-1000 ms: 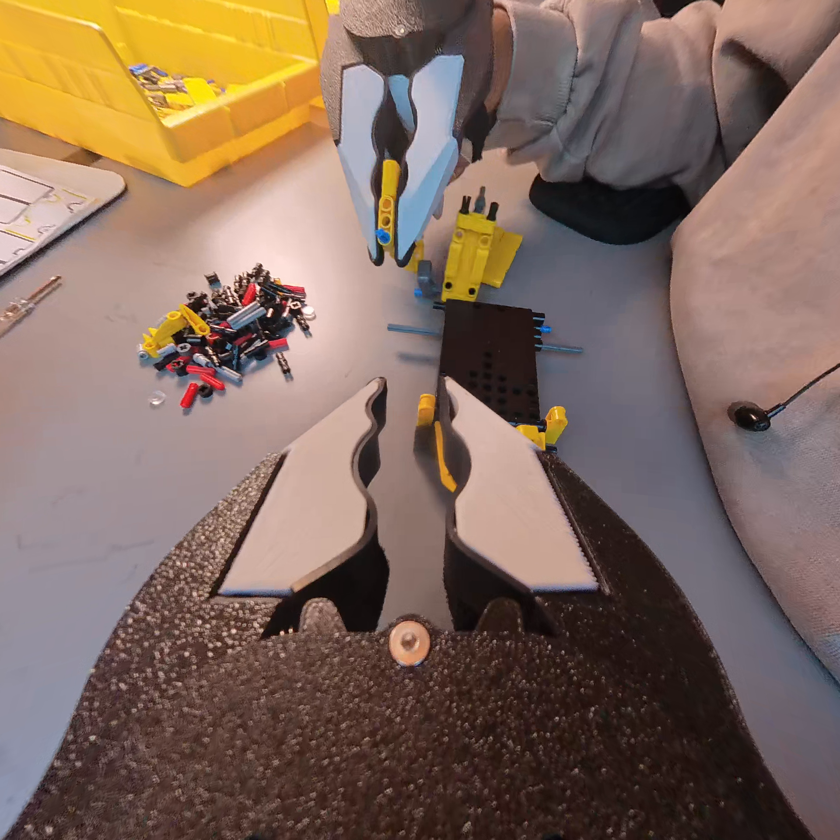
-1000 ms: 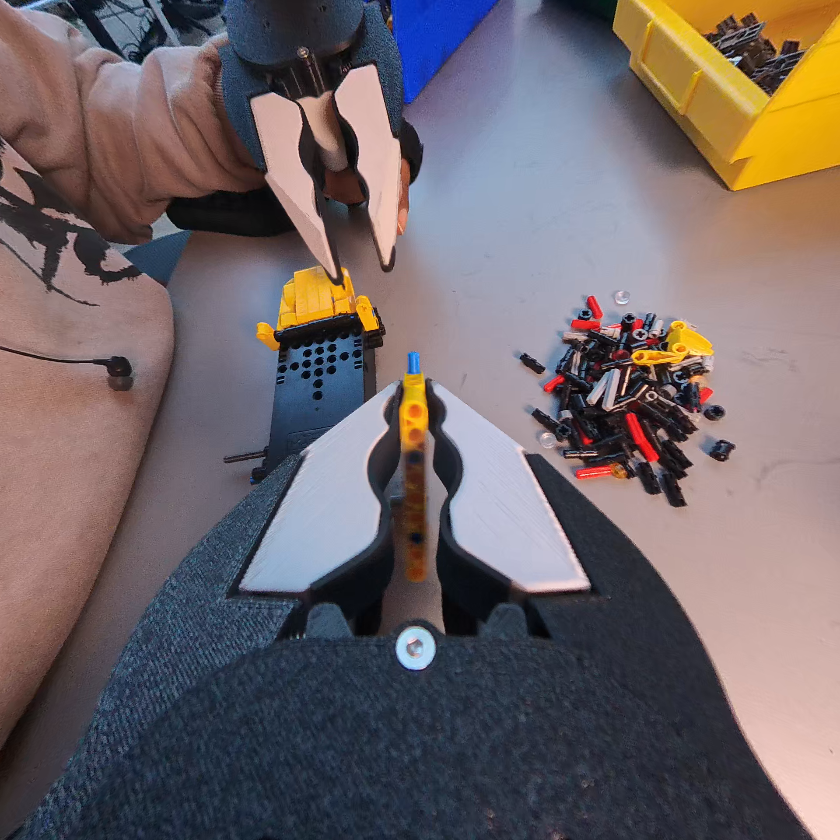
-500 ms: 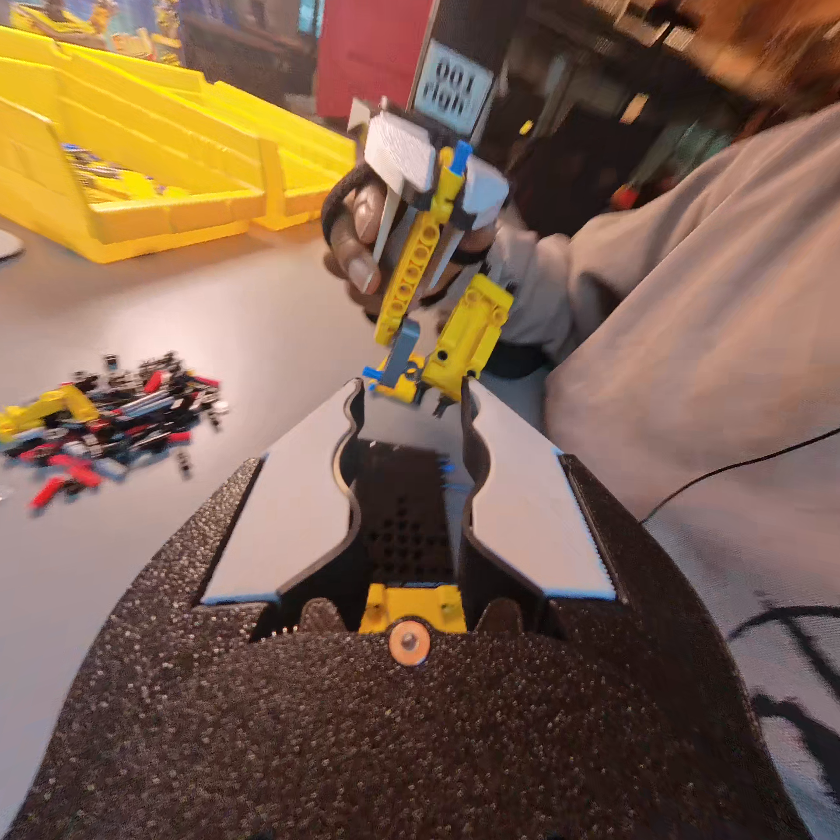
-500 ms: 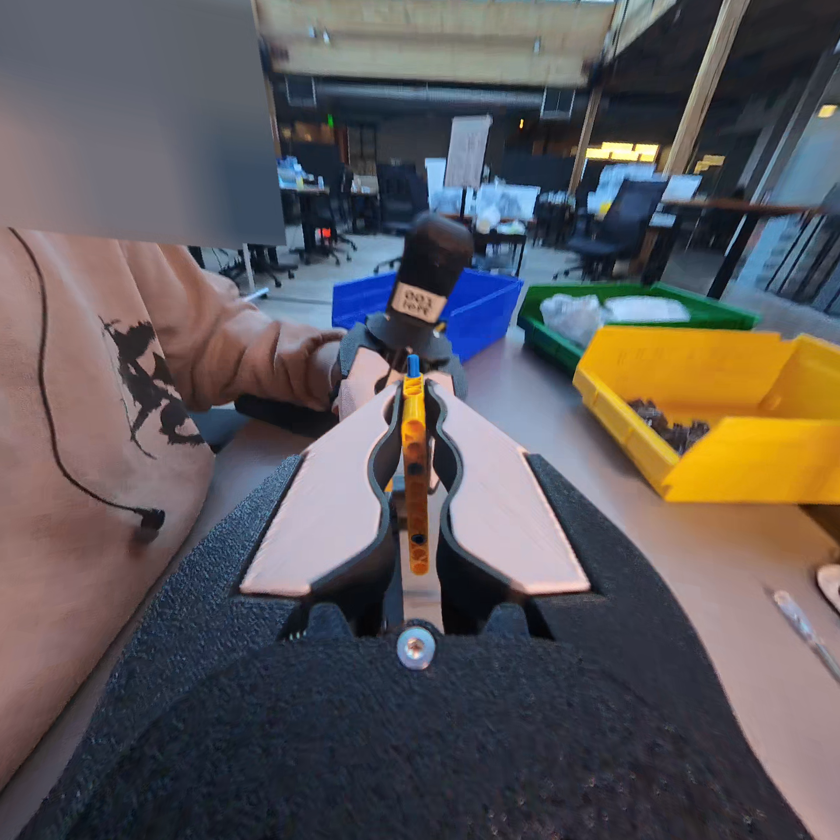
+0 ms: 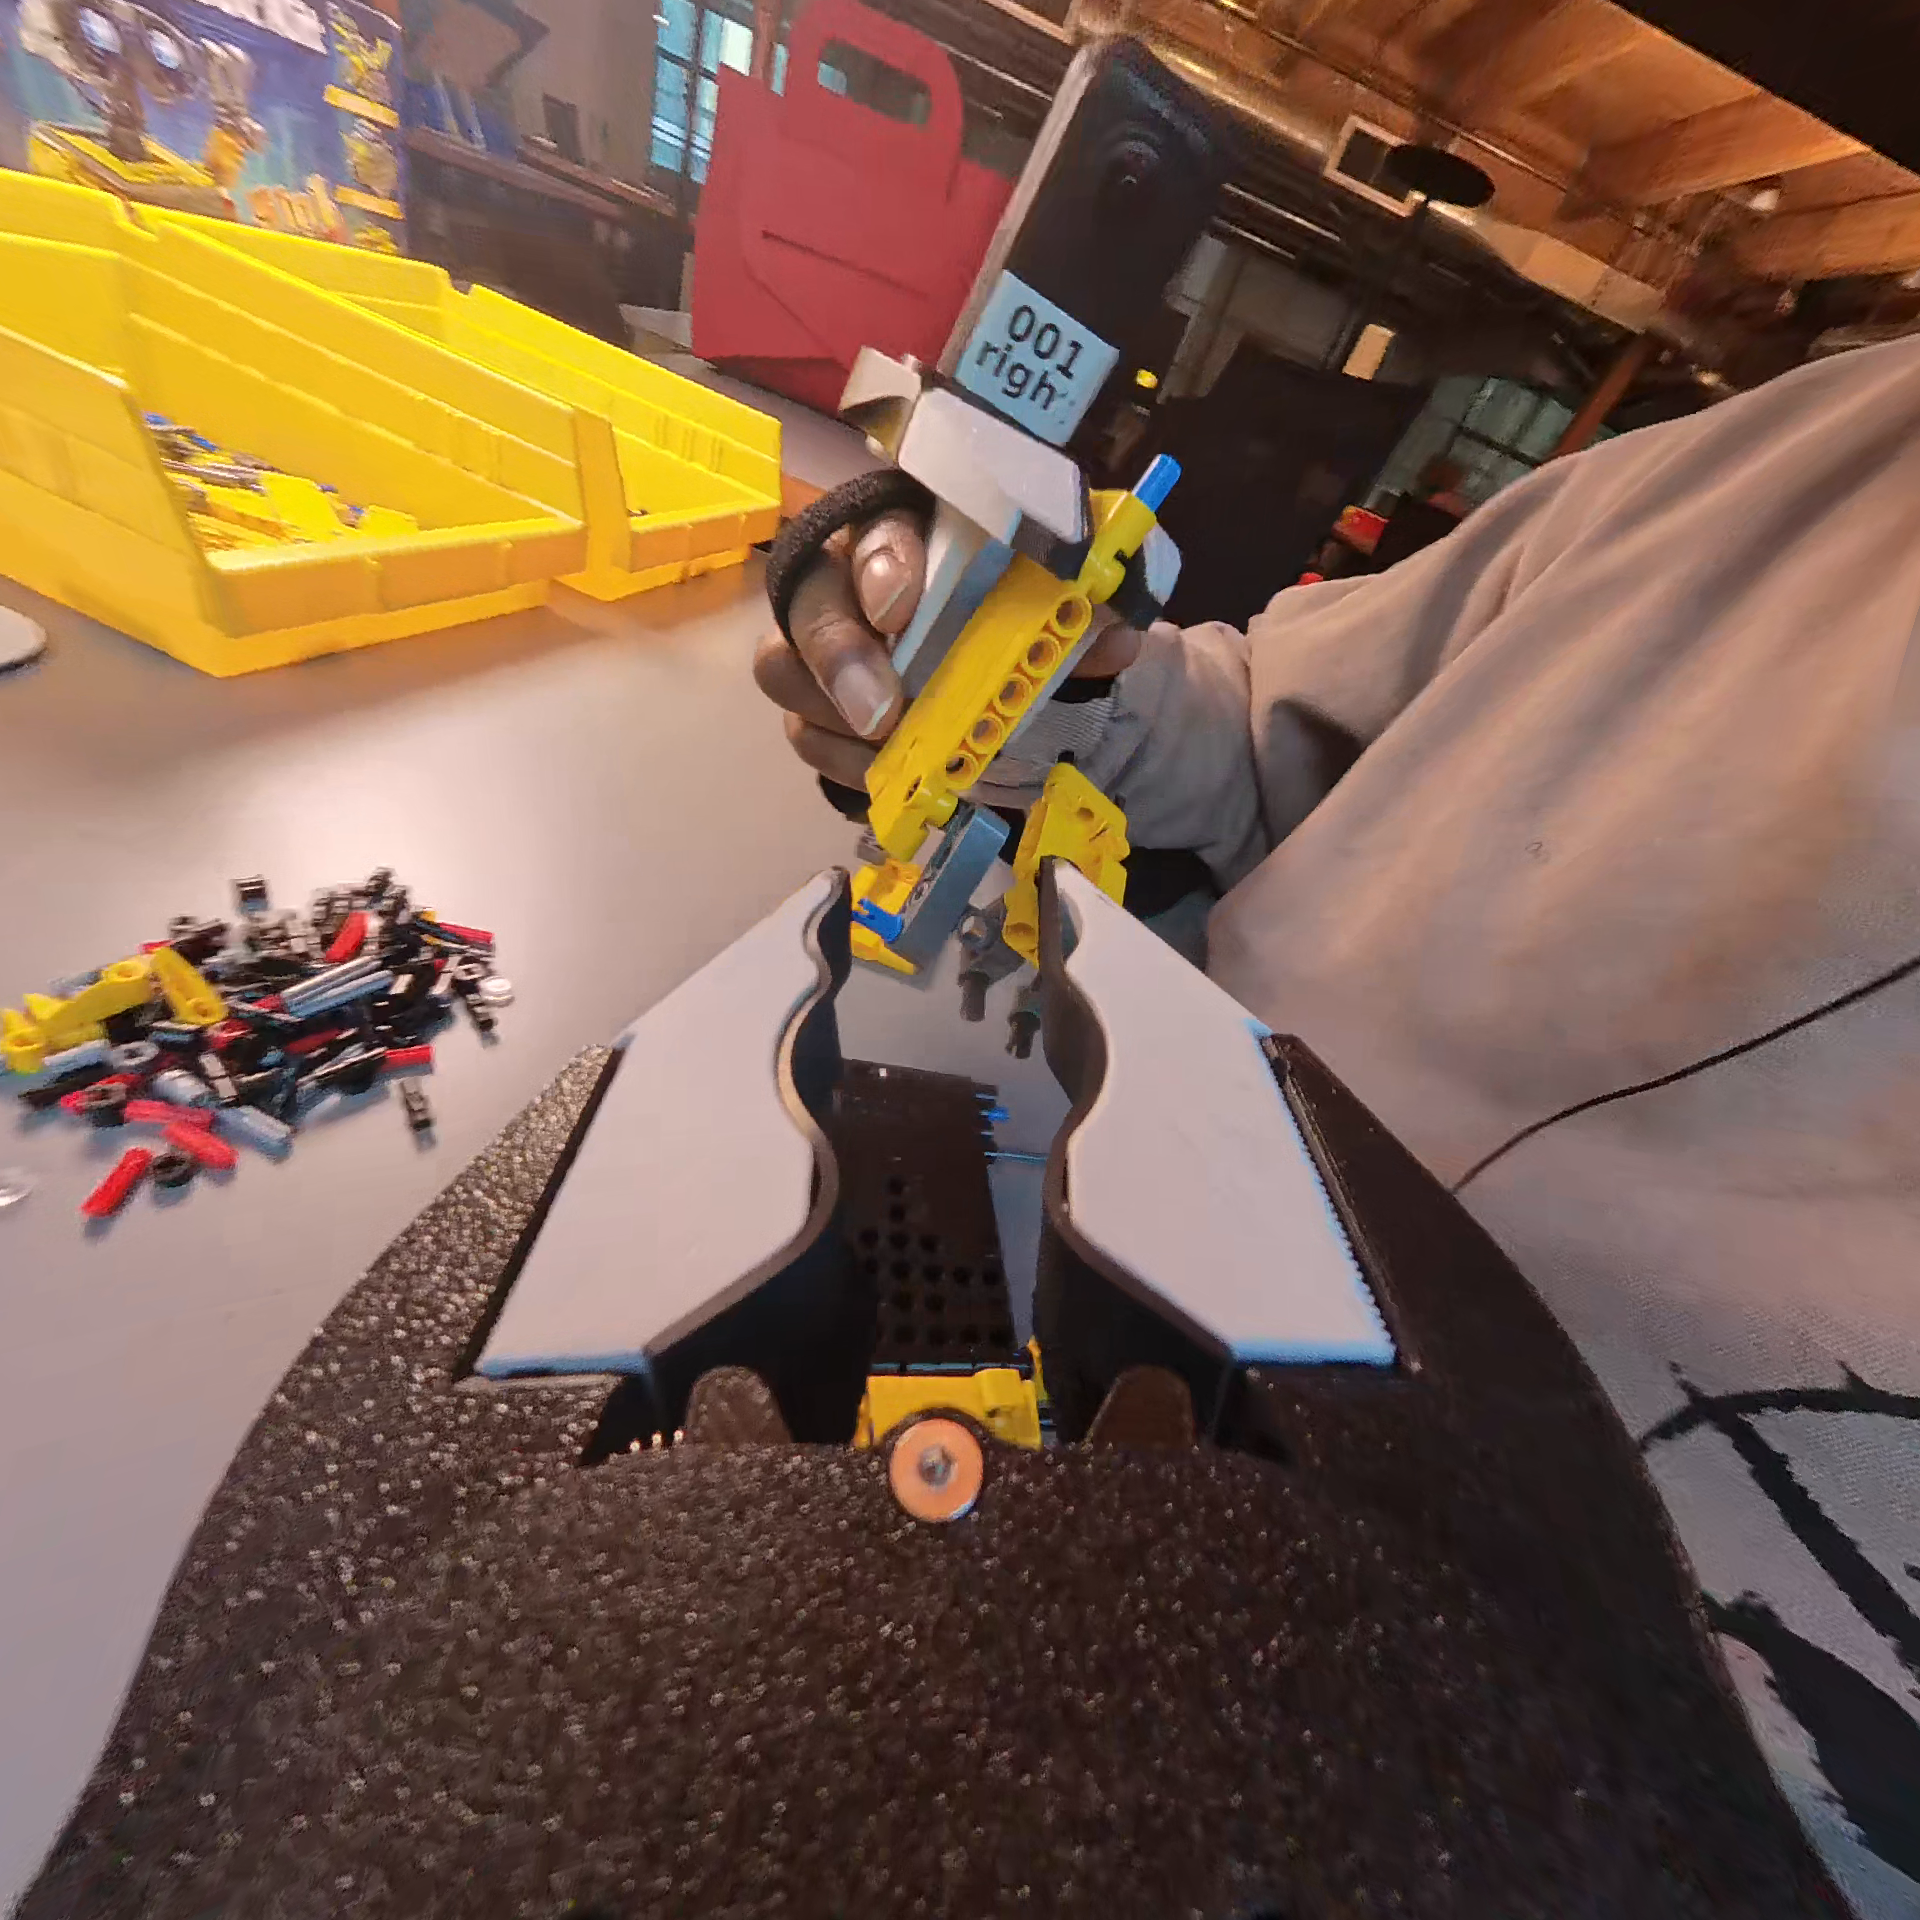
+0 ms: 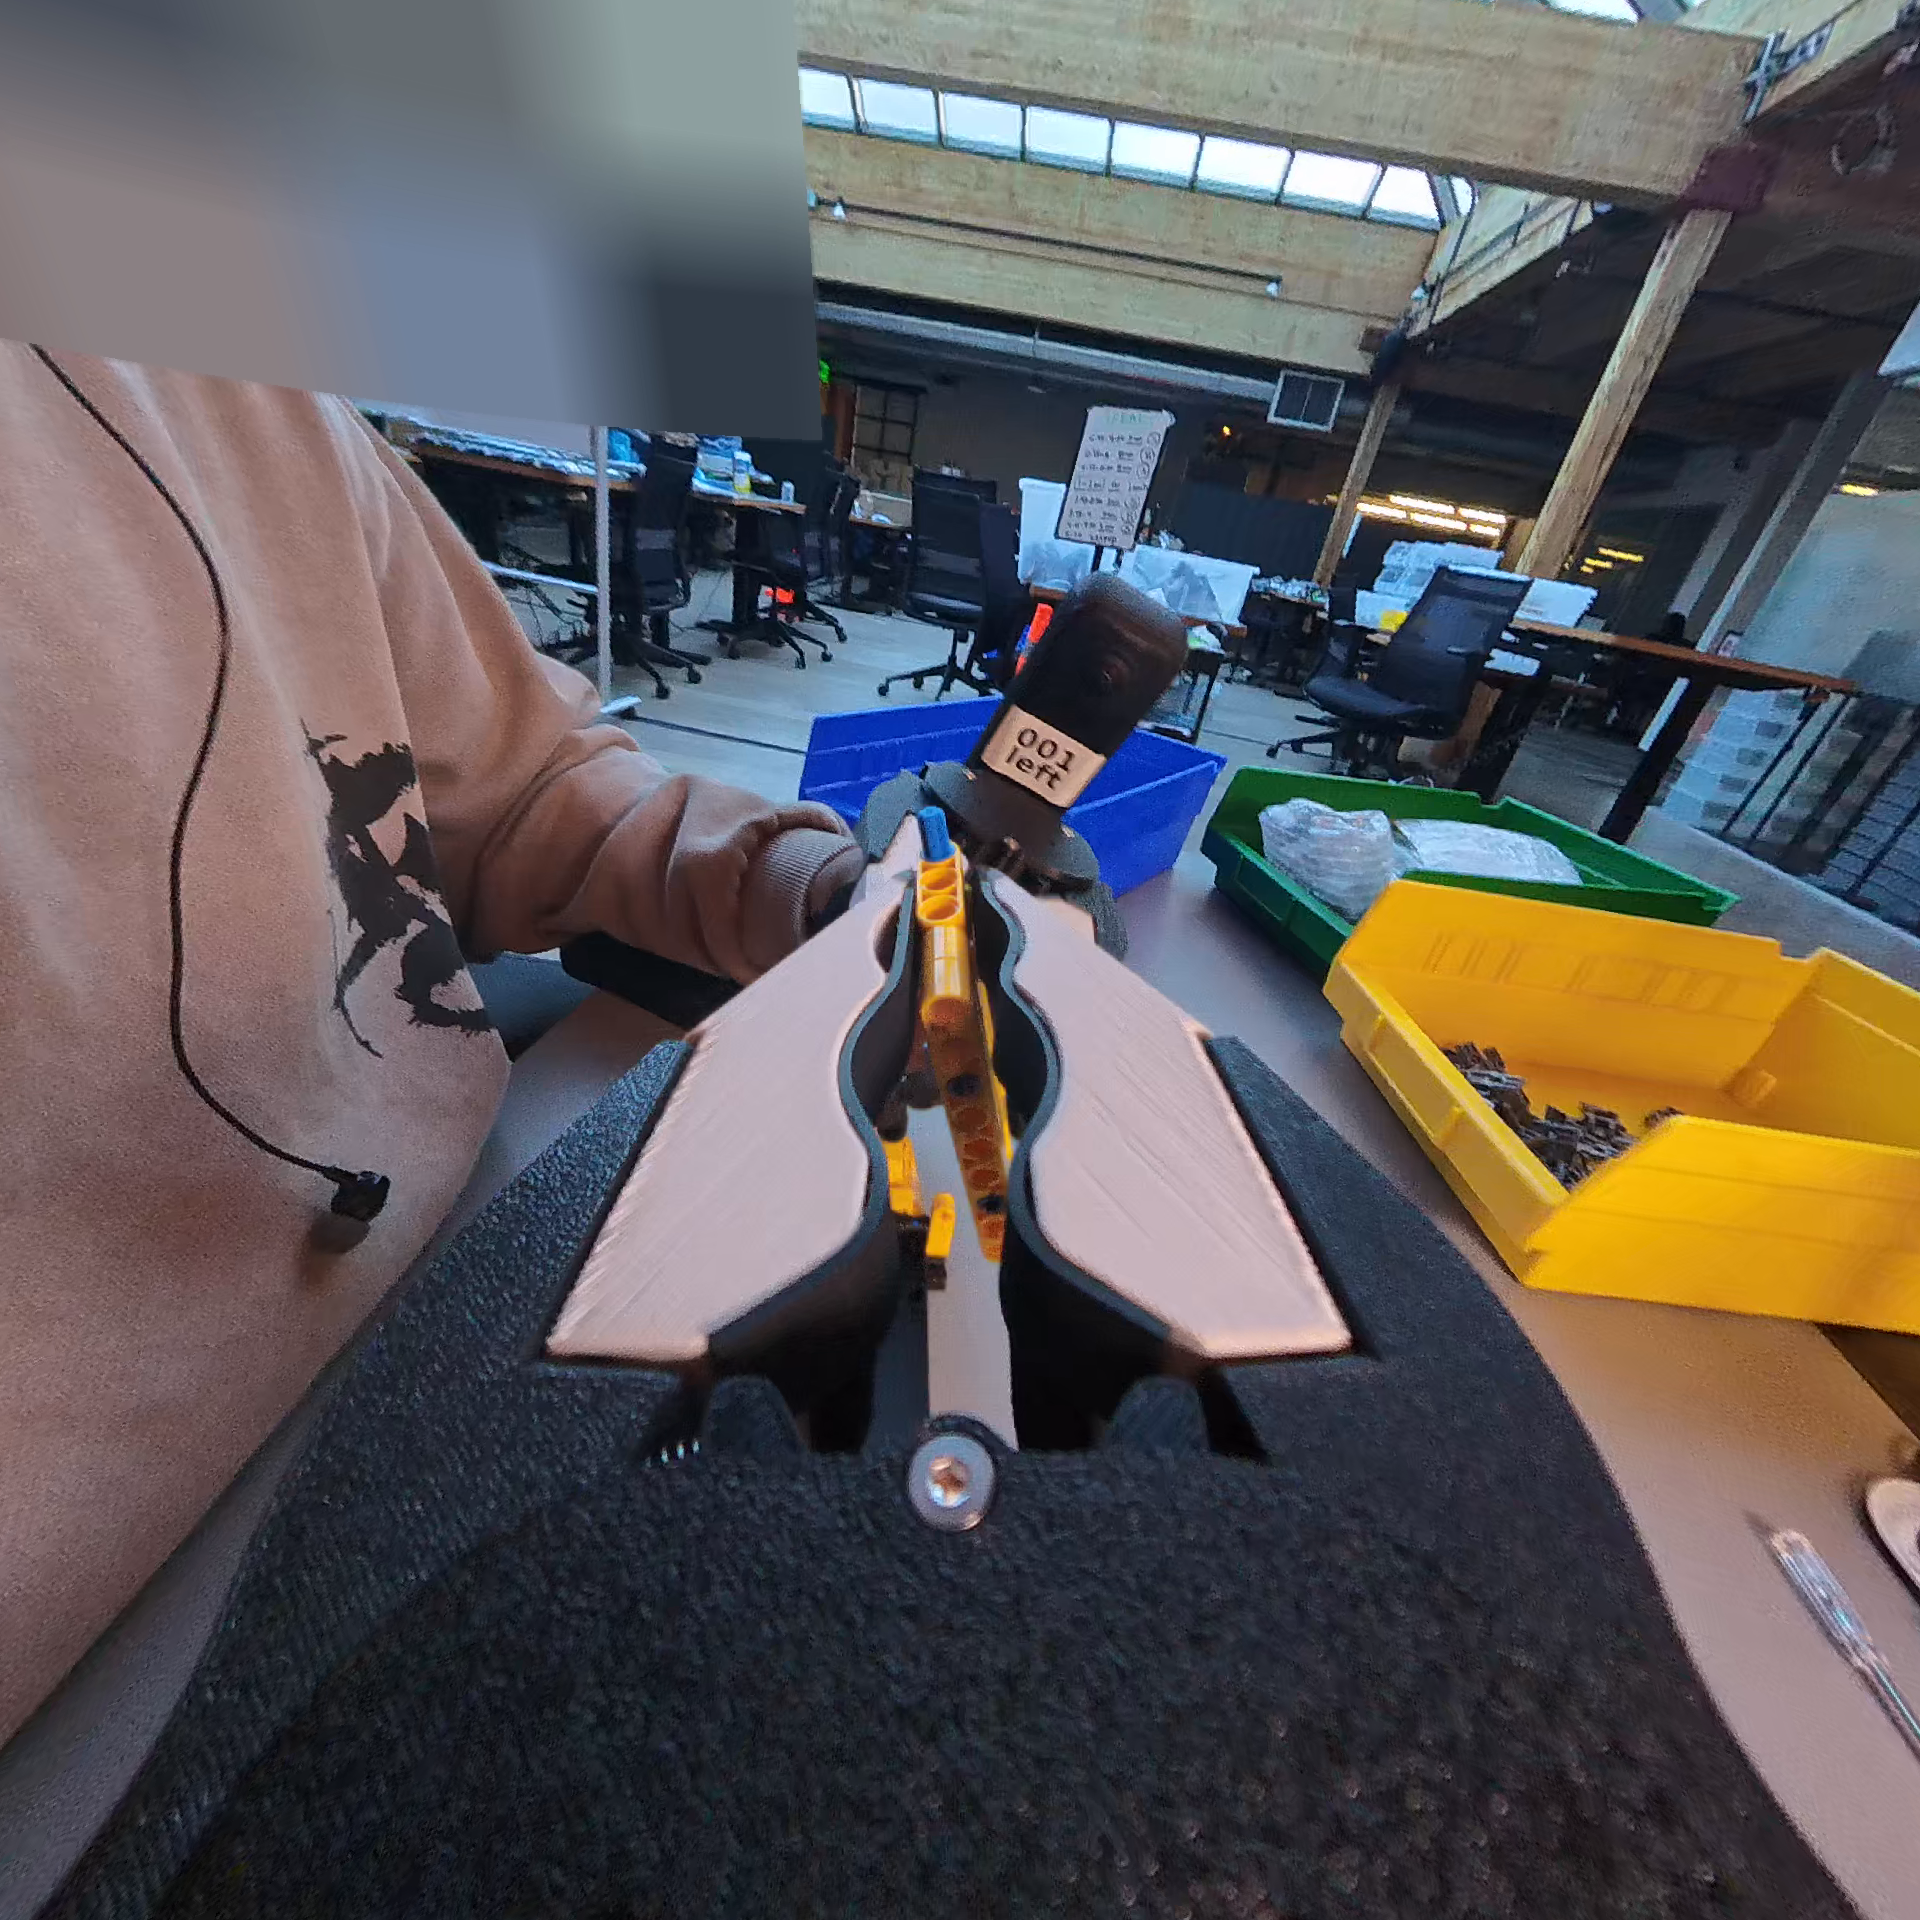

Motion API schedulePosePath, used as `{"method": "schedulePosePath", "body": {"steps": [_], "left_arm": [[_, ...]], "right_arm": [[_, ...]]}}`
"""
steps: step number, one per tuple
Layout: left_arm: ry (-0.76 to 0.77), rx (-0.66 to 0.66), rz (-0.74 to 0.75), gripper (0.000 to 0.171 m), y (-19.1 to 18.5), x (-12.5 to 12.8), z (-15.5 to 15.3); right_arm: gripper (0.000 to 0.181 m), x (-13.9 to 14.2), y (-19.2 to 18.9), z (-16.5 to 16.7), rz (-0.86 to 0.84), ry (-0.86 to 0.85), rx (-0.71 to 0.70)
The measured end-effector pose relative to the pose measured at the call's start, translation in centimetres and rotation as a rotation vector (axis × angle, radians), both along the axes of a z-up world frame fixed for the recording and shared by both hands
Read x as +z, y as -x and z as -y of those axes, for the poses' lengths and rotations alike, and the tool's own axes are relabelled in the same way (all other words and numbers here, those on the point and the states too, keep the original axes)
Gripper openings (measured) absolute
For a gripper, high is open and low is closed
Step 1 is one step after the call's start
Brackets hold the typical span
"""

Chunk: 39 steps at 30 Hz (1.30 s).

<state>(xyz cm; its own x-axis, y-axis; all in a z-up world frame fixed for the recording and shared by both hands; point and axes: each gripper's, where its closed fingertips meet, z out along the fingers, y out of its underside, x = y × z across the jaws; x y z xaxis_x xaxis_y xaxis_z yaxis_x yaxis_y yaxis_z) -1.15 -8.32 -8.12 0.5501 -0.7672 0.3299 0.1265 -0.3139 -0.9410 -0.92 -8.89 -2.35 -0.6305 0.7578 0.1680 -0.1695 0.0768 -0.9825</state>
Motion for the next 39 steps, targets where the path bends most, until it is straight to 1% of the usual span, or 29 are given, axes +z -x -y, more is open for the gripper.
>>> {"method": "schedulePosePath", "body": {"steps": [2,4,5,6,8,10,13,15,16,17,18,19,20,22,24,26,28,29,30,31,33,35,37,38,39], "left_arm": [[-0.024,0.082,-0.050,0.033,1.1,-0.2,-0.5],[-0.067,0.162,-0.141,0.031,2.1,-0.4,-0.8],[-0.106,0.196,-0.205,0.019,2.5,-0.6,-0.8],[-0.145,0.233,-0.272,0.018,2.8,-0.7,-0.9],[-0.190,0.267,-0.400,0.018,2.9,-1.2,-0.9],[-0.220,0.294,-0.481,0.017,3.1,-1.4,-0.9],[-0.262,0.293,-0.586,0.017,2.8,-1.9,-0.7],[-0.294,0.276,-0.673,0.016,2.2,-2.6,-0.6],[-0.305,0.261,-0.707,0.015,1.9,-2.9,-0.6],[-0.327,0.235,-0.734,0.002,1.4,-3.2,-0.3],[-0.344,0.236,-0.765,0.001,1.2,-3.4,-0.3],[-0.357,0.222,-0.804,0.001,1.0,-3.8,-0.2],[-0.370,0.191,-0.827,0.002,0.6,-4.1,0.0],[-0.384,0.141,-0.838,0.001,-0.4,-4.5,0.5],[-0.402,0.122,-0.884,0.002,-0.8,-4.9,0.5],[-0.415,0.105,-0.889,0.002,-1.3,-5.0,0.6],[-0.431,0.111,-0.897,0.002,-1.4,-4.9,0.6],[-0.436,0.114,-0.898,0.002,-1.4,-4.8,0.5],[-0.443,0.114,-0.883,0.002,-1.5,-4.6,0.6],[-0.450,0.123,-0.860,0.002,-1.5,-4.3,0.6],[-0.480,0.176,-0.792,0.003,-0.9,-3.0,0.5],[-0.484,0.225,-0.686,0.022,-0.1,-1.3,0.5],[-0.420,0.241,-0.627,0.032,0.7,-1.0,0.2],[-0.404,0.220,-0.619,0.032,0.6,-1.2,0.3],[-0.387,0.180,-0.624,0.021,0.2,-1.7,0.5]], "right_arm": [[0.008,-1.0,0.4,-0.9,0.038,-0.058,-0.041],[0.009,-2.3,0.8,-1.9,0.082,-0.117,-0.092],[0.014,-3.3,1.1,-2.4,0.125,-0.153,-0.120],[0.015,-4.2,1.5,-3.2,0.166,-0.186,-0.164],[0.016,-5.4,1.7,-3.7,0.213,-0.218,-0.178],[0.016,-6.5,1.8,-3.9,0.241,-0.263,-0.186],[0.015,-8.1,1.8,-4.0,0.264,-0.390,-0.214],[0.019,-9.1,1.6,-3.8,0.341,-0.406,-0.189],[0.021,-9.2,1.4,-3.5,0.375,-0.379,-0.162],[0.024,-9.3,1.2,-3.1,0.402,-0.340,-0.133],[0.031,-9.4,1.0,-2.8,0.439,-0.304,-0.104],[0.043,-9.7,0.8,-2.7,0.481,-0.280,-0.084],[0.051,-9.9,0.9,-2.7,0.509,-0.271,-0.084],[0.056,-10.5,1.3,-3.1,0.533,-0.307,-0.103],[0.059,-11.3,1.5,-2.9,0.556,-0.353,-0.089],[0.063,-12.5,1.7,-2.6,0.595,-0.413,-0.085],[0.059,-13.4,2.3,-2.3,0.570,-0.498,-0.101],[0.050,-13.6,2.6,-2.0,0.547,-0.529,-0.103],[0.043,-13.5,3.0,-1.8,0.509,-0.551,-0.119],[0.042,-13.3,3.2,-1.7,0.472,-0.564,-0.130],[0.042,-12.1,3.4,-2.0,0.450,-0.519,-0.151],[0.042,-11.2,3.3,-2.6,0.459,-0.480,-0.164],[0.042,-10.6,3.1,-2.8,0.455,-0.469,-0.168],[0.042,-10.4,3.0,-2.5,0.456,-0.452,-0.158],[0.042,-10.3,3.0,-2.1,0.458,-0.441,-0.152]]}}
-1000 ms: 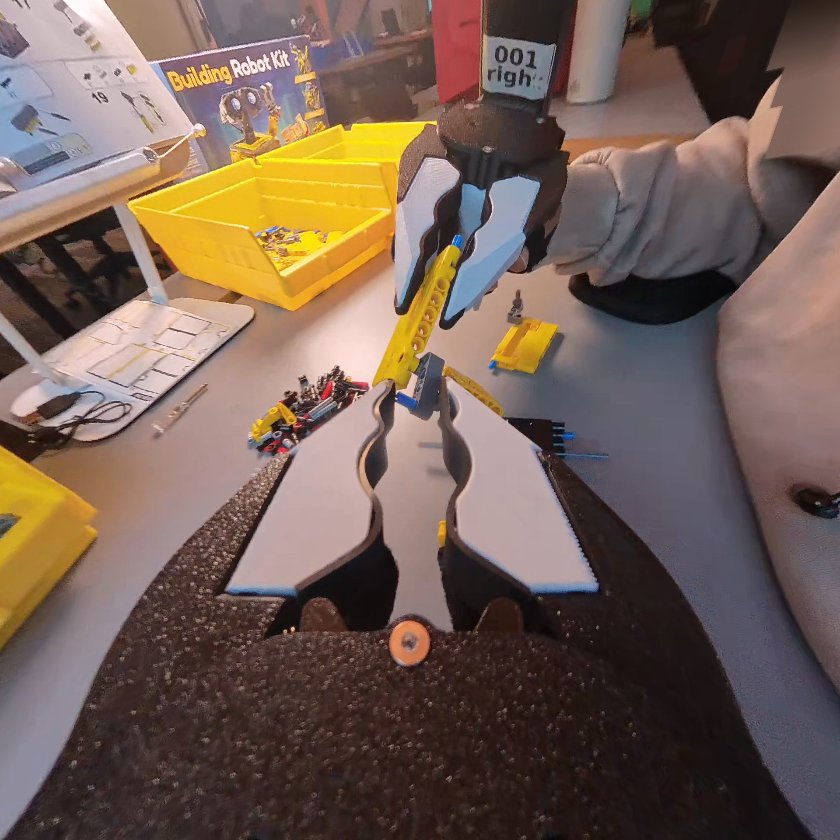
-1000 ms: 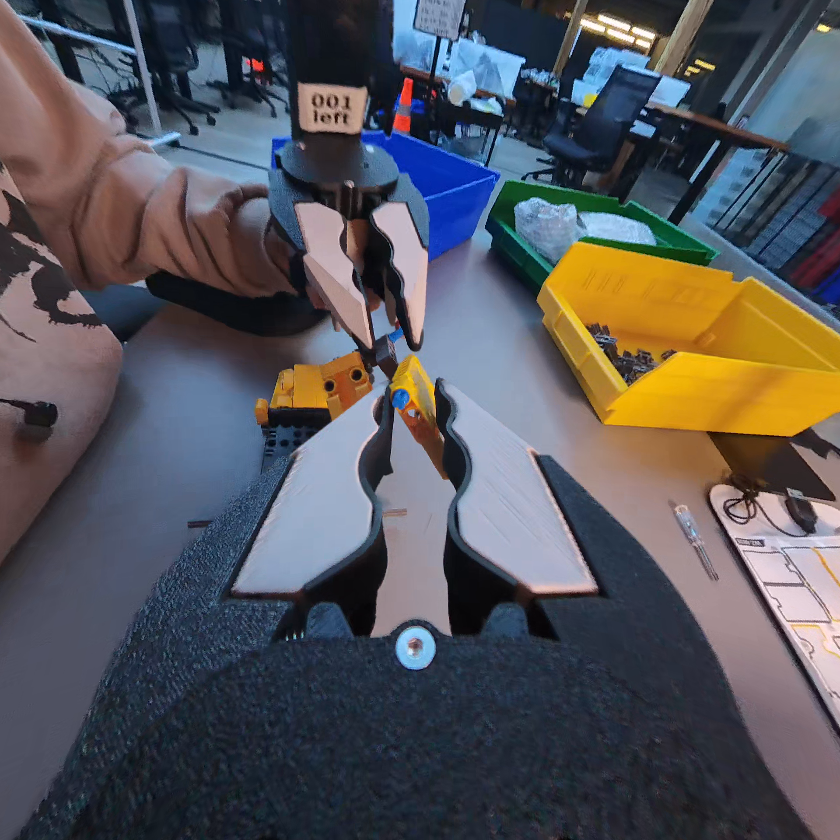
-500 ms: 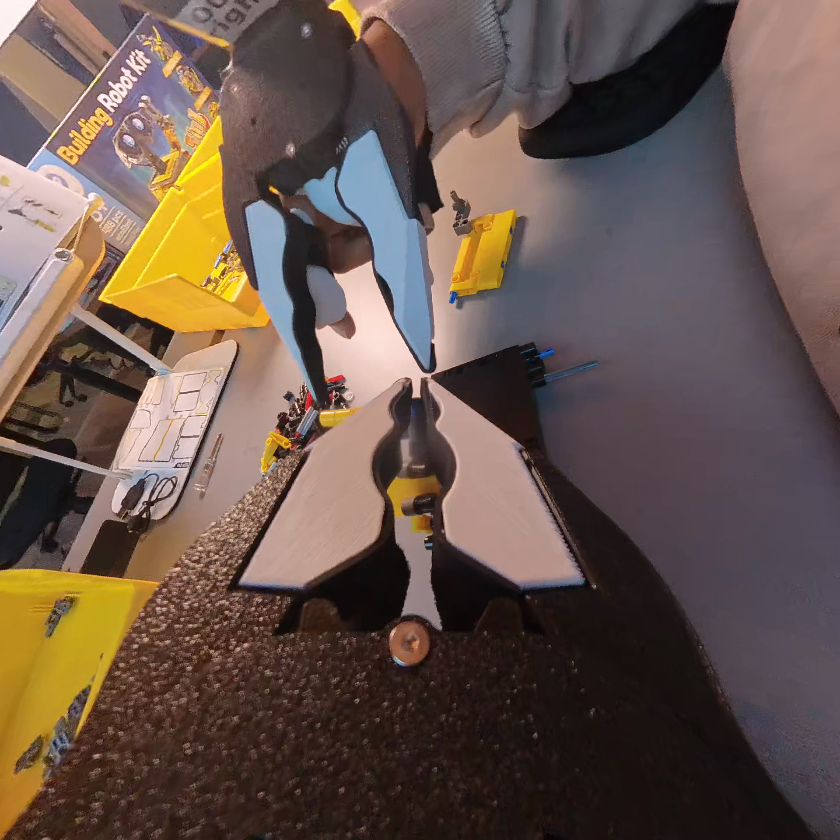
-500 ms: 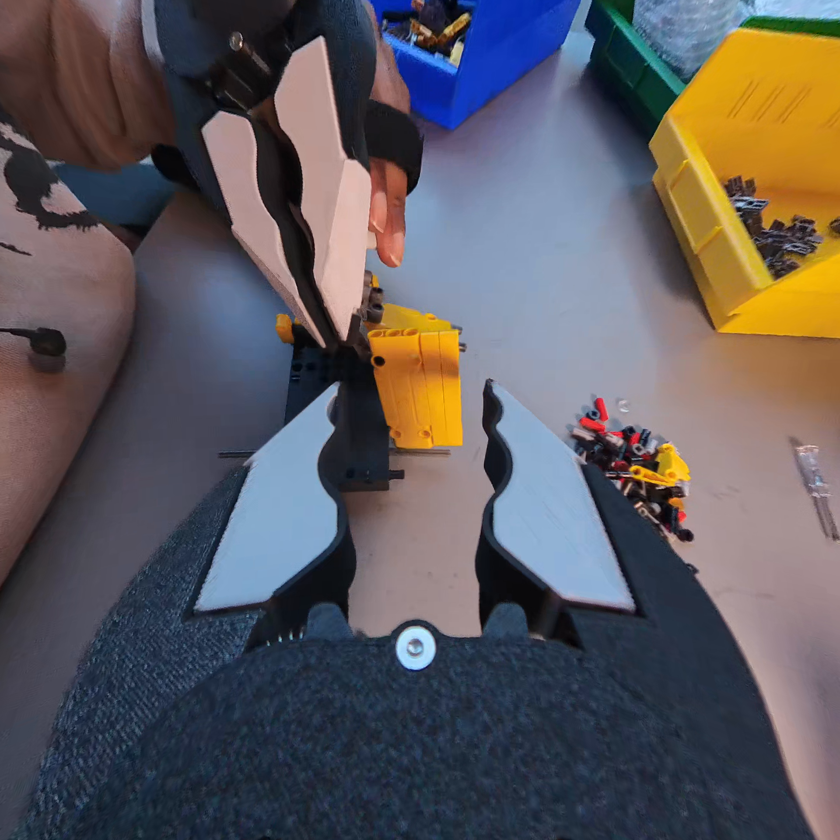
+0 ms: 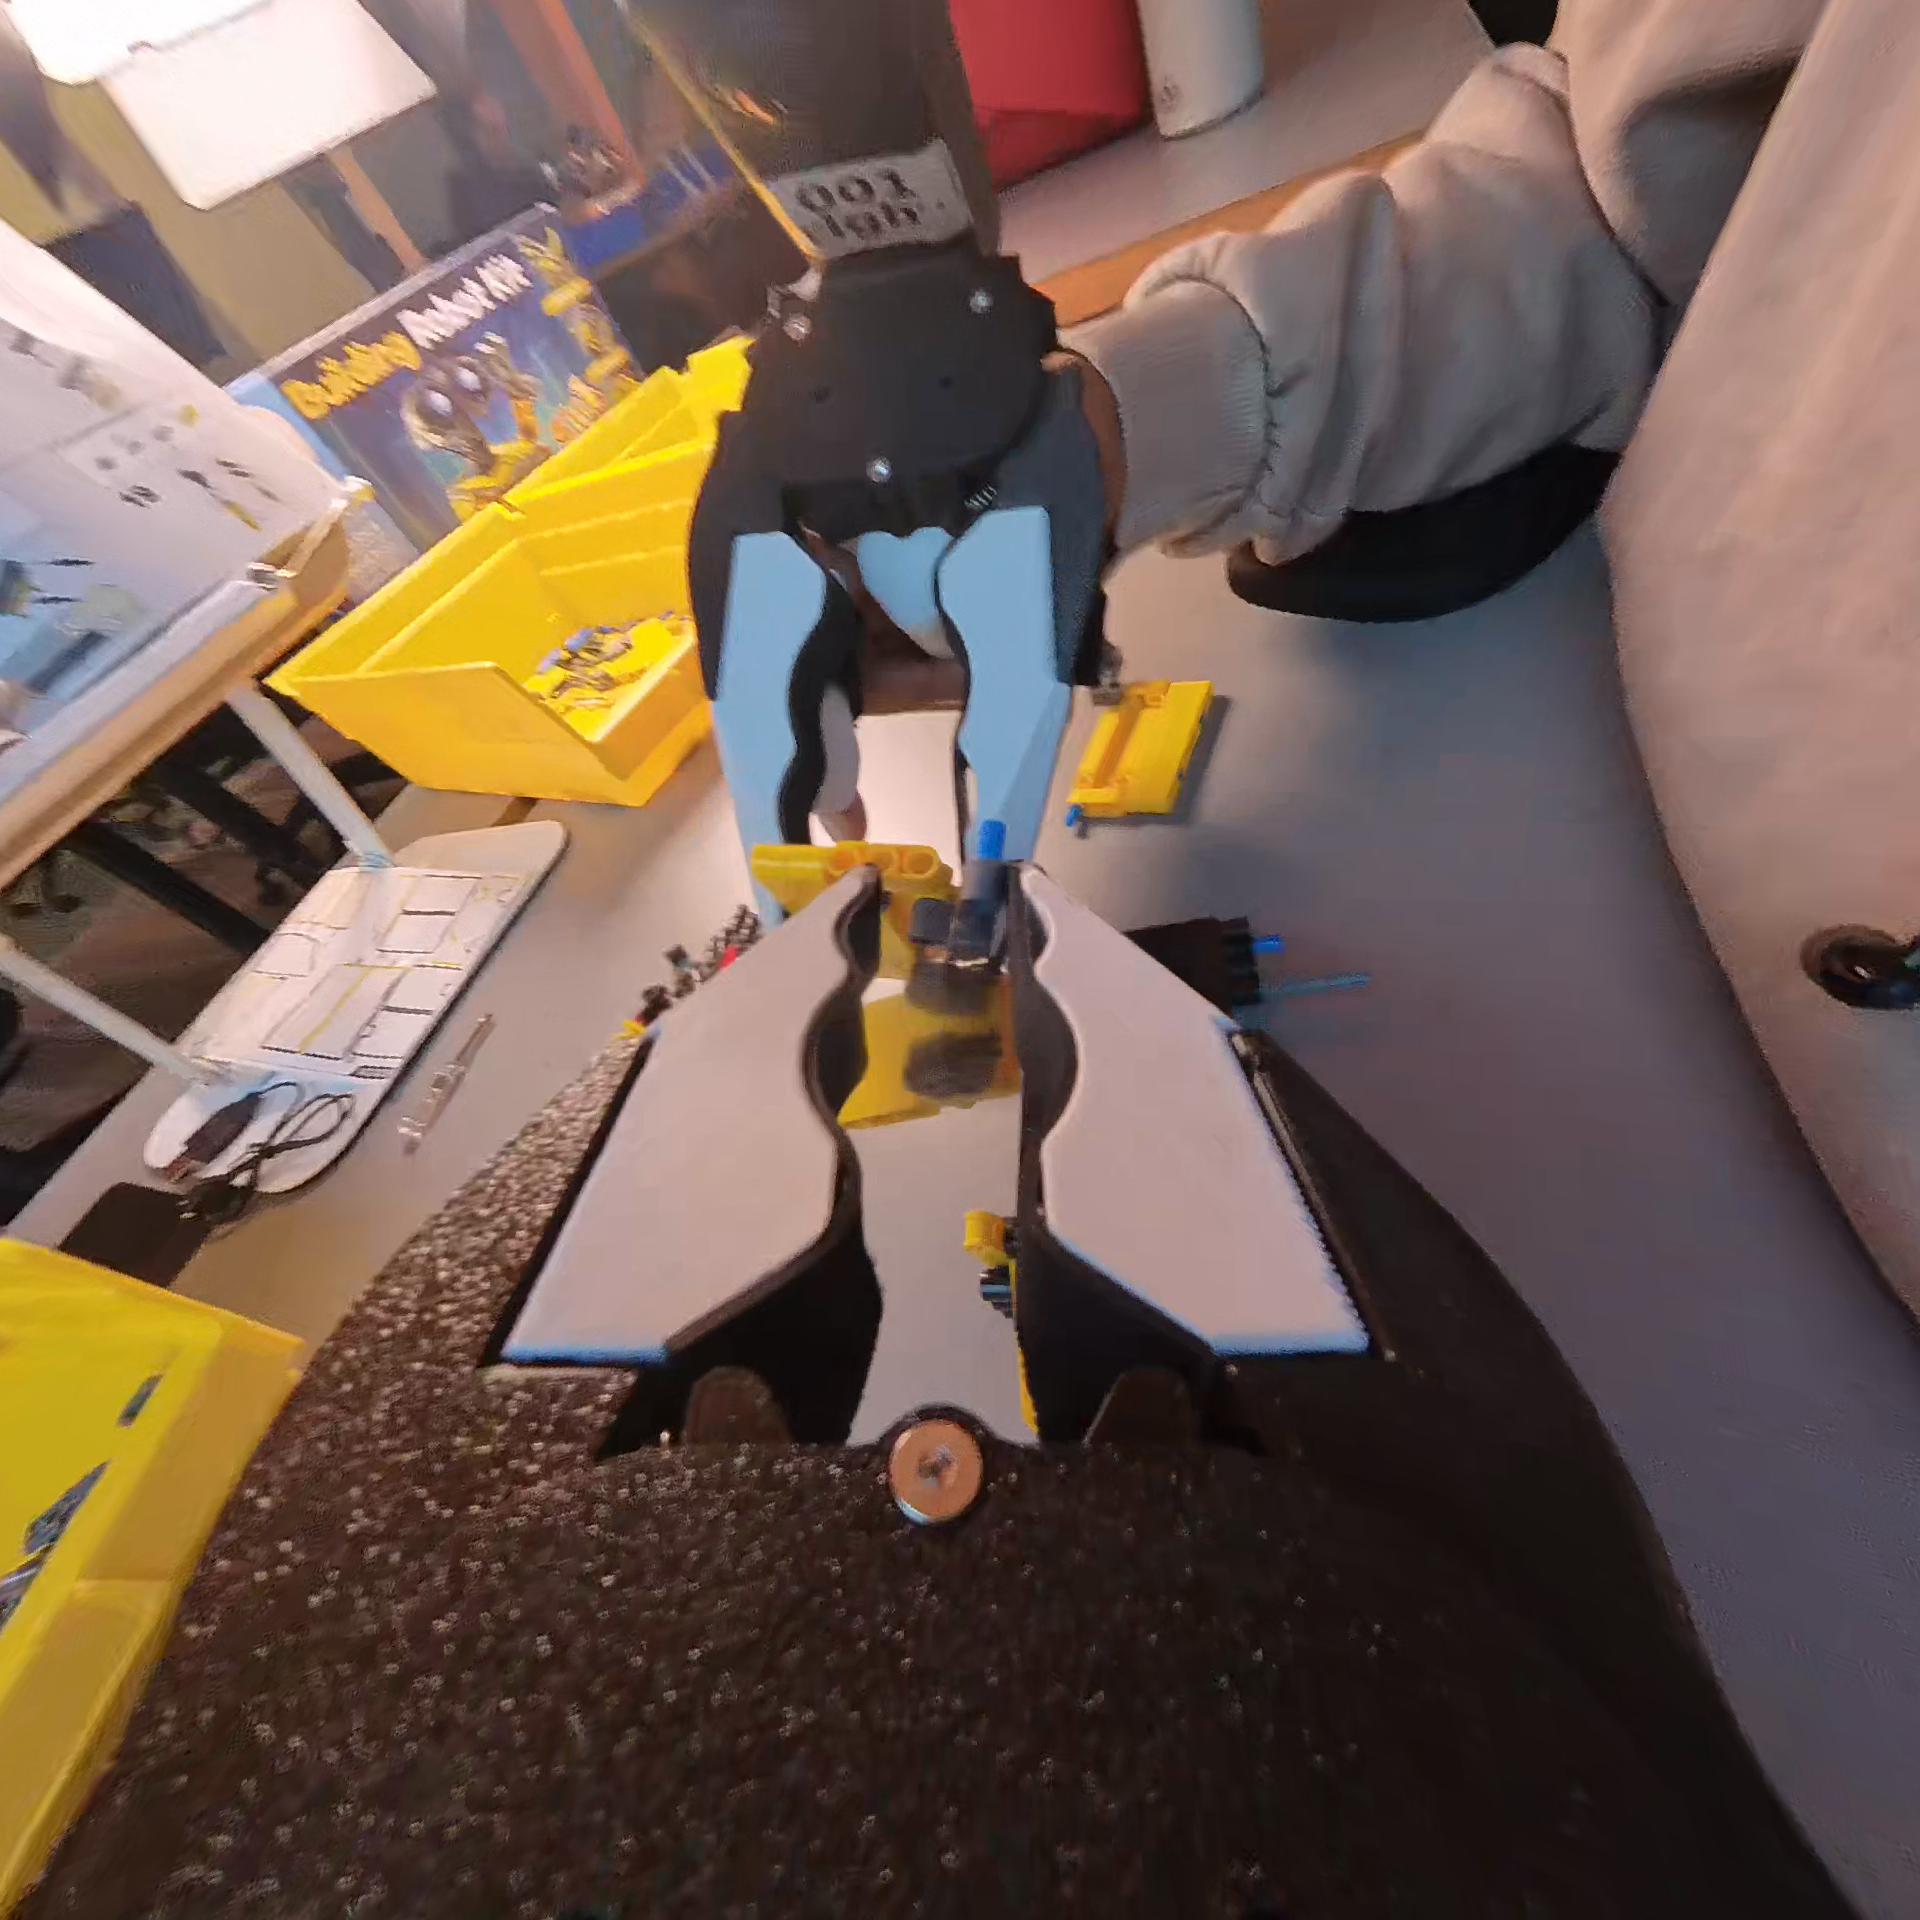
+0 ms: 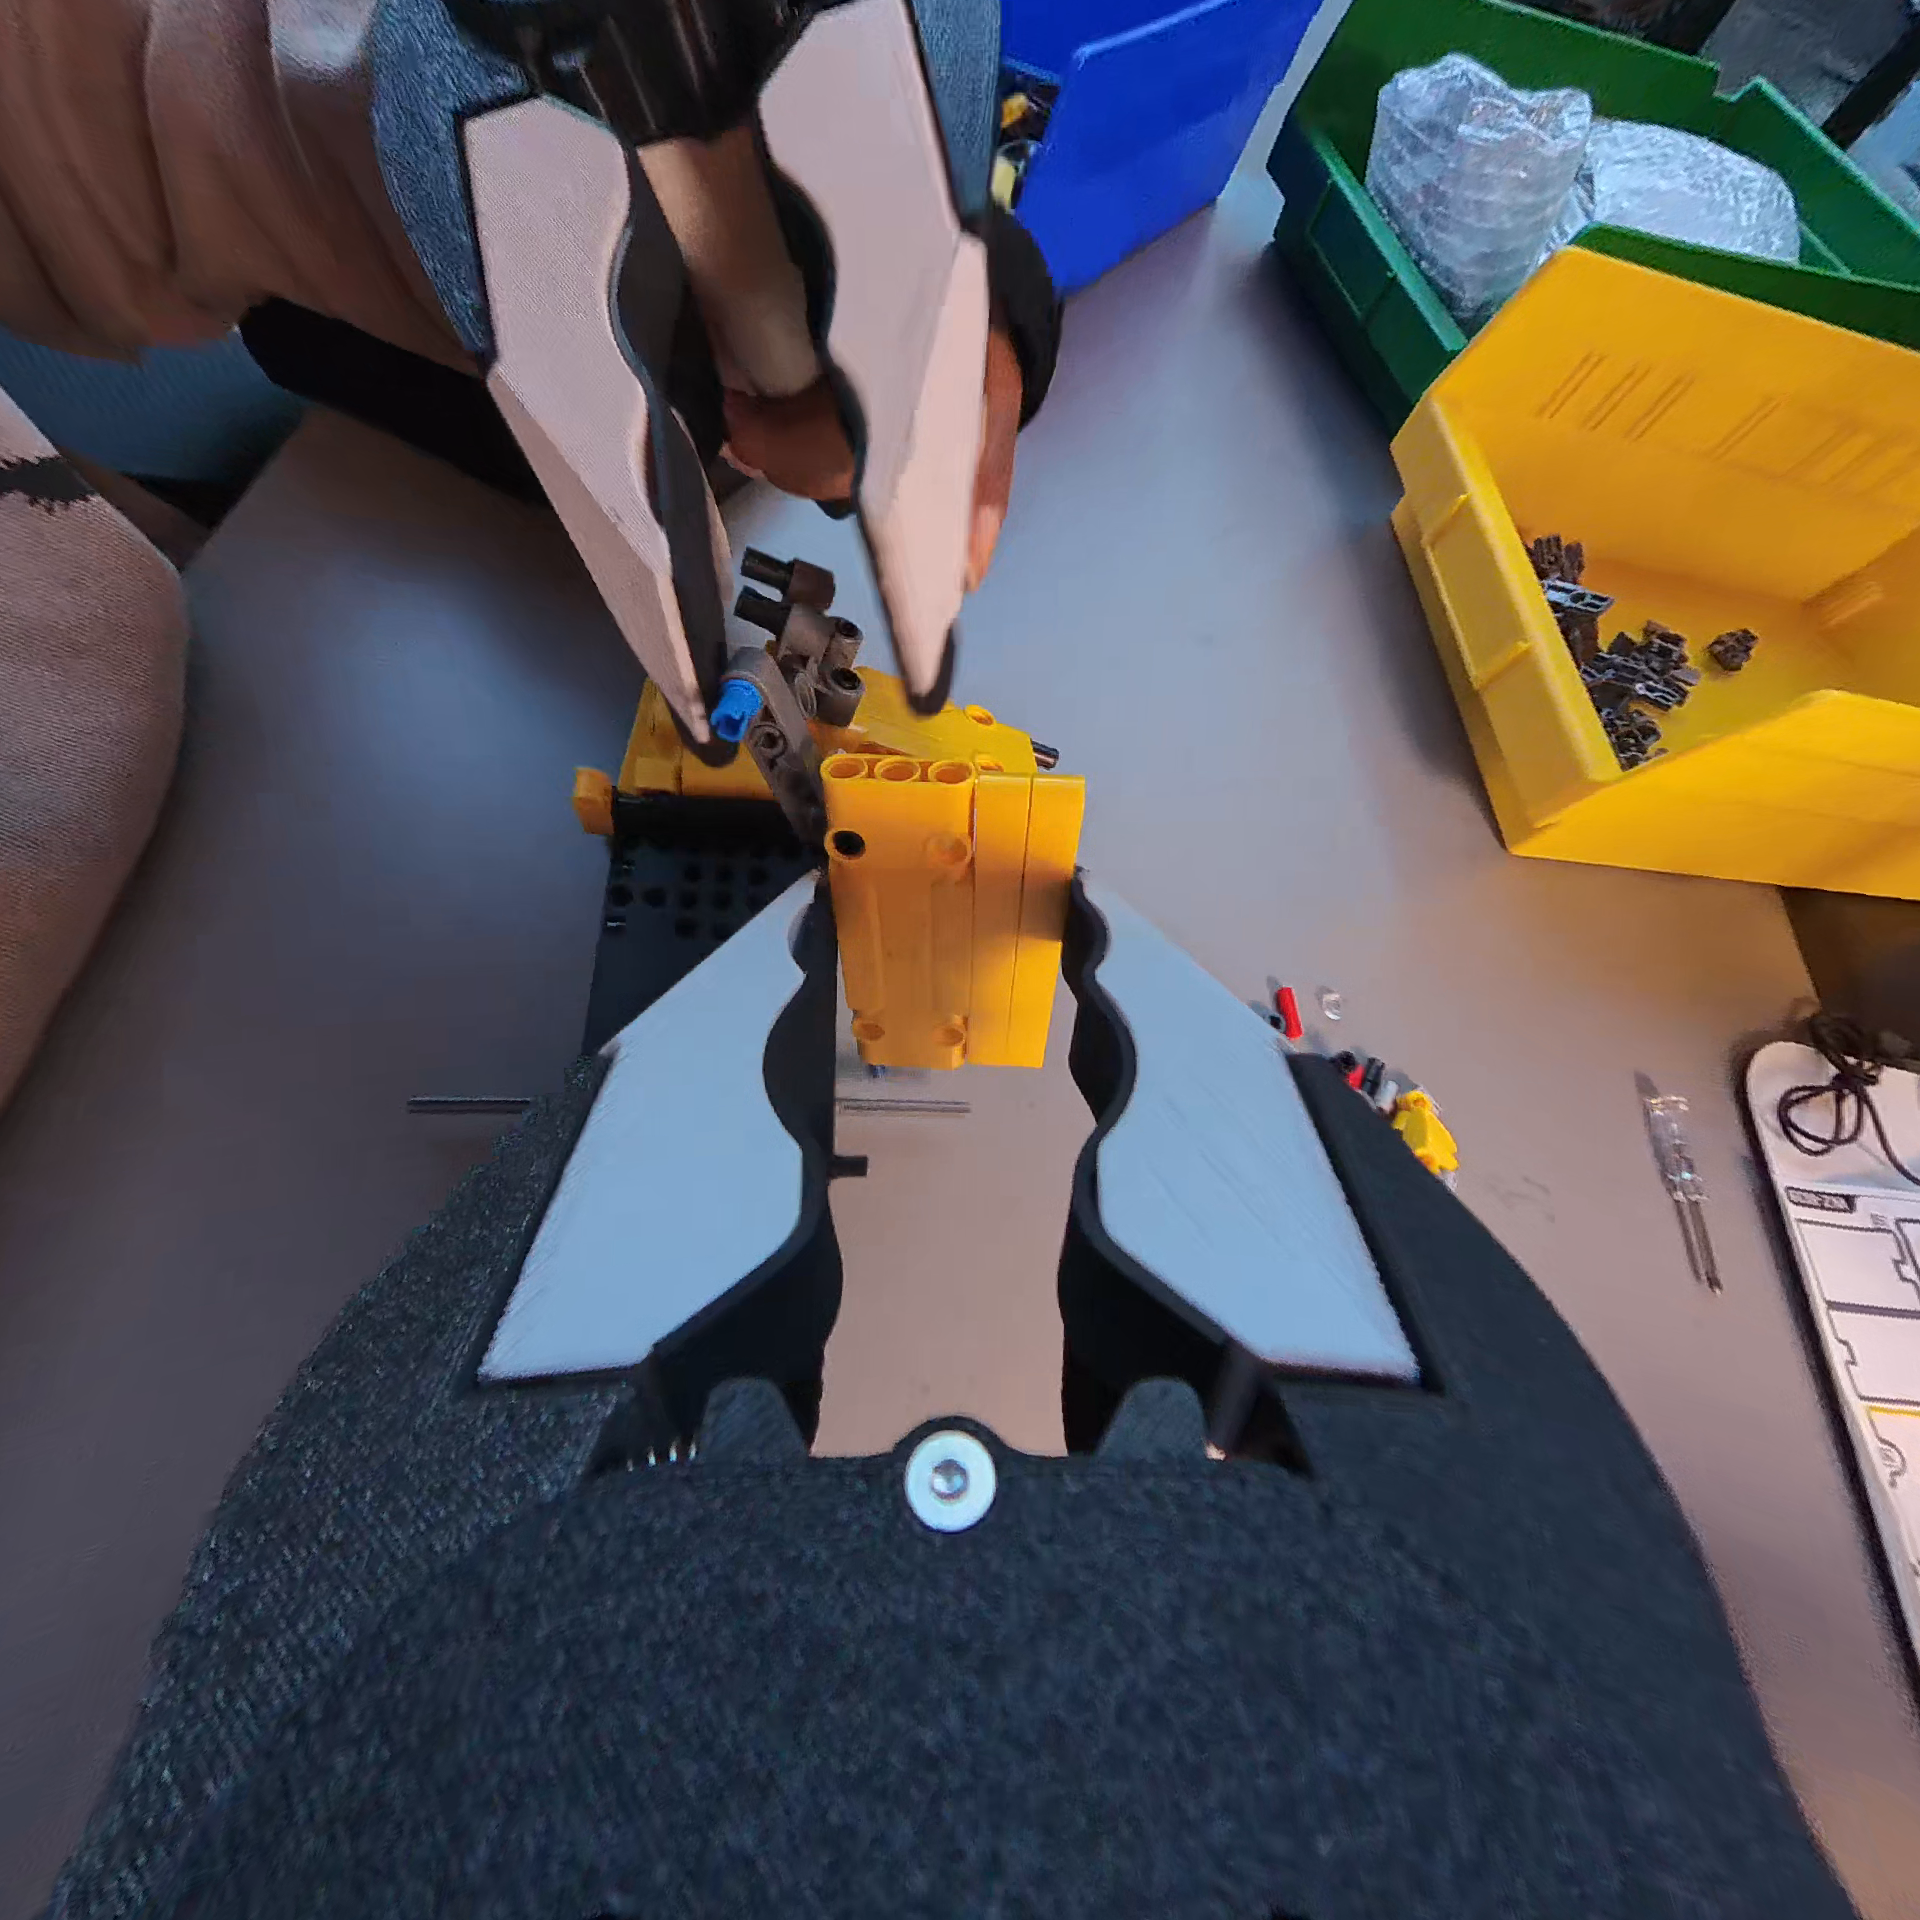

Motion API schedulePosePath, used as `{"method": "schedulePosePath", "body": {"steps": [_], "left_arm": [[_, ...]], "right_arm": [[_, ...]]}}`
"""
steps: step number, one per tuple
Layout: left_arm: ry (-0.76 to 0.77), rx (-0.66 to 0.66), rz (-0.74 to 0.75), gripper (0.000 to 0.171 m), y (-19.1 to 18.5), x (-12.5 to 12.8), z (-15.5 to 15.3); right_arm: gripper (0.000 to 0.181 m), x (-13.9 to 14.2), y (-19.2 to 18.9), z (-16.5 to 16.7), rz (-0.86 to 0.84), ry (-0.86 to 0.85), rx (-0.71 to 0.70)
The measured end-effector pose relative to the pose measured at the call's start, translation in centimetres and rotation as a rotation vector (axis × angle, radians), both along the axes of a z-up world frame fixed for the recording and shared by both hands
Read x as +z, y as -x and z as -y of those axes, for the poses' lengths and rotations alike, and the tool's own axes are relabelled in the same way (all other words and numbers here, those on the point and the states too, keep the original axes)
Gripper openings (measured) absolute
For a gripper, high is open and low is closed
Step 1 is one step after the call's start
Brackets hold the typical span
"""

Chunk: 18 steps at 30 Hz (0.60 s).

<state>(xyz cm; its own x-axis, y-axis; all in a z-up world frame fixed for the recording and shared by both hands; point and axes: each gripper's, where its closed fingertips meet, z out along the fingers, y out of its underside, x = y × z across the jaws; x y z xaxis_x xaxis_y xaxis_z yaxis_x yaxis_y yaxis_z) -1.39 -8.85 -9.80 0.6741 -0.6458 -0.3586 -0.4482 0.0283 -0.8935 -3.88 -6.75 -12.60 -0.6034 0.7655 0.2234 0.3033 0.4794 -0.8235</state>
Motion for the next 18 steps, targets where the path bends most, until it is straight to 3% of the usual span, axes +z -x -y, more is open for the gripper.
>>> {"method": "schedulePosePath", "body": {"steps": [3,8,18], "left_arm": [[0.032,0.005,-0.040,0.019,-0.1,-0.7,0.0],[0.067,0.062,-0.069,0.015,0.6,-1.6,-0.4],[0.203,0.005,0.094,0.014,0.0,-1.7,0.1]], "right_arm": [[0.042,-0.3,-0.1,0.1,0.004,-0.018,0.000],[0.041,1.7,-0.3,0.5,-0.025,0.143,-0.007],[0.041,1.8,-0.6,1.0,-0.074,0.091,0.000]]}}
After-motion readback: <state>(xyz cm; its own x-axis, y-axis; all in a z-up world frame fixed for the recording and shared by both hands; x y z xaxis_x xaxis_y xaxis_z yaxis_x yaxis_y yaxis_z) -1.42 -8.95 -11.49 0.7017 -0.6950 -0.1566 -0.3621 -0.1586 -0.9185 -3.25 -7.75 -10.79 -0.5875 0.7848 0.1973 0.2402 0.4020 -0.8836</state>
